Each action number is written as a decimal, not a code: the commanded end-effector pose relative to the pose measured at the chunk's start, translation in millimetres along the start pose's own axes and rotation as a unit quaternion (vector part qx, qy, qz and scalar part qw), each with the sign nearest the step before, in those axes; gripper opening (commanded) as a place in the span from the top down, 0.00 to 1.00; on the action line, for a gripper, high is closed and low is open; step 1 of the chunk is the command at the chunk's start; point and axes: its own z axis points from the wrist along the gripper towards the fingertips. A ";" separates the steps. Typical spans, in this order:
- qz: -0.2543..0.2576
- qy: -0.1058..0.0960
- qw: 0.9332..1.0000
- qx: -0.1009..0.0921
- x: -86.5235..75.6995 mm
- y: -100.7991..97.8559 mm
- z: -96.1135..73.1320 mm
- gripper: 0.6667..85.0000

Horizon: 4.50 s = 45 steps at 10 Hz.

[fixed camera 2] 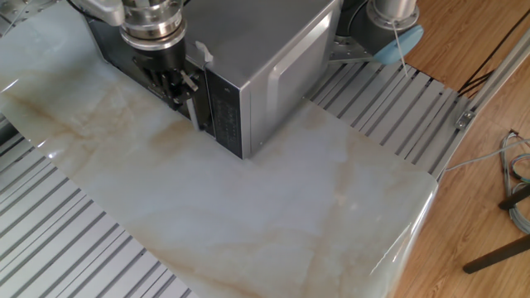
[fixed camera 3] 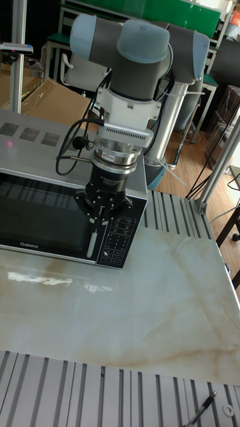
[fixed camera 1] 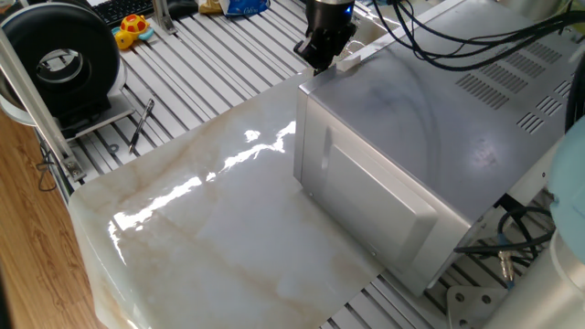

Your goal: Open the microwave door

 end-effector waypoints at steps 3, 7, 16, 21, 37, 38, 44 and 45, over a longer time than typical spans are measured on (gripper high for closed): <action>-0.009 -0.015 1.000 0.001 -4.6 5.9 -7.4 0.23; -0.005 -0.018 1.000 -0.010 18.1 0.4 -1.8 0.26; 0.013 -0.013 1.000 -0.008 22.0 8.6 6.6 0.51; 0.016 -0.013 1.000 -0.017 23.5 9.8 11.3 0.57; 0.015 -0.008 1.000 -0.013 32.3 2.0 10.6 0.67; 0.015 -0.007 1.000 -0.013 33.1 1.9 10.4 0.67; 0.020 -0.001 1.000 -0.015 31.2 7.3 10.6 0.99; 0.014 0.001 1.000 -0.028 29.1 8.3 9.3 0.99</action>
